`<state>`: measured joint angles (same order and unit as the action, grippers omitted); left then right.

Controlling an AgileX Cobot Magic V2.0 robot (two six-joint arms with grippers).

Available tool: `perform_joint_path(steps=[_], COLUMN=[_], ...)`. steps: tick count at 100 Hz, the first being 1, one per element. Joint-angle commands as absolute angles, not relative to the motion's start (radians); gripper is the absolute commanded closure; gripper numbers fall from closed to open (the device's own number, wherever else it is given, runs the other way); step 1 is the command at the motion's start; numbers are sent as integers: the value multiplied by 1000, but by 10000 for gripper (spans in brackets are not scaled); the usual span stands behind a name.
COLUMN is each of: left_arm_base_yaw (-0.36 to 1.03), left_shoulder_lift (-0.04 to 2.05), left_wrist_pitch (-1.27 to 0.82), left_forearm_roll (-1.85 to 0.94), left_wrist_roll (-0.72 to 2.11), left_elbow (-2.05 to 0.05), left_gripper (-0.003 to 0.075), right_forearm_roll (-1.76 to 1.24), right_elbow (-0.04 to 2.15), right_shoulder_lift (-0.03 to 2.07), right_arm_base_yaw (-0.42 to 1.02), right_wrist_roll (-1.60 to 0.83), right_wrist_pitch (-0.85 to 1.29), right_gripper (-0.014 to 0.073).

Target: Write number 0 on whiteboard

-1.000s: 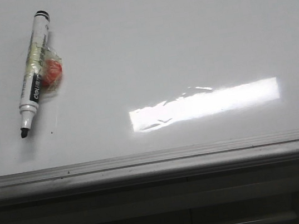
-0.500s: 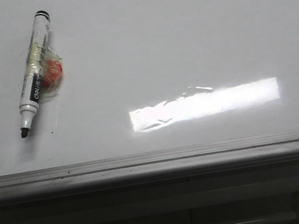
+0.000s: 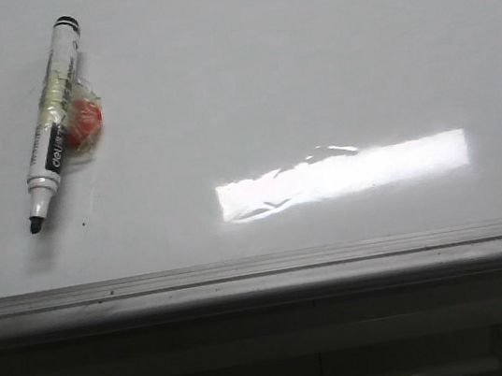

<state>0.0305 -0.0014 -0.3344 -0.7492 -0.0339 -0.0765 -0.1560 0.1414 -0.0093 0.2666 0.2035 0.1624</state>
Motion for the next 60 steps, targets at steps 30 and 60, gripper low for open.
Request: perform_joint_path(steps=[30,60], left_arm_base_yaw=[44,318], left_shoulder_lift=[386,697], left_wrist_pitch=[-646,-826], left_forearm_roll=[-680,-164], left_wrist_roll=[460,244], left_elbow=[-551,-809], left_gripper=[309,405], right_forearm_roll=[-157,-157], right_elbow=[394,408], right_shoulder_lift=[151,209], right_arm_base_yaw=[262,262], right_wrist_roll=[97,93], right_wrist_pitch=[391,432], right_gripper=[226,226])
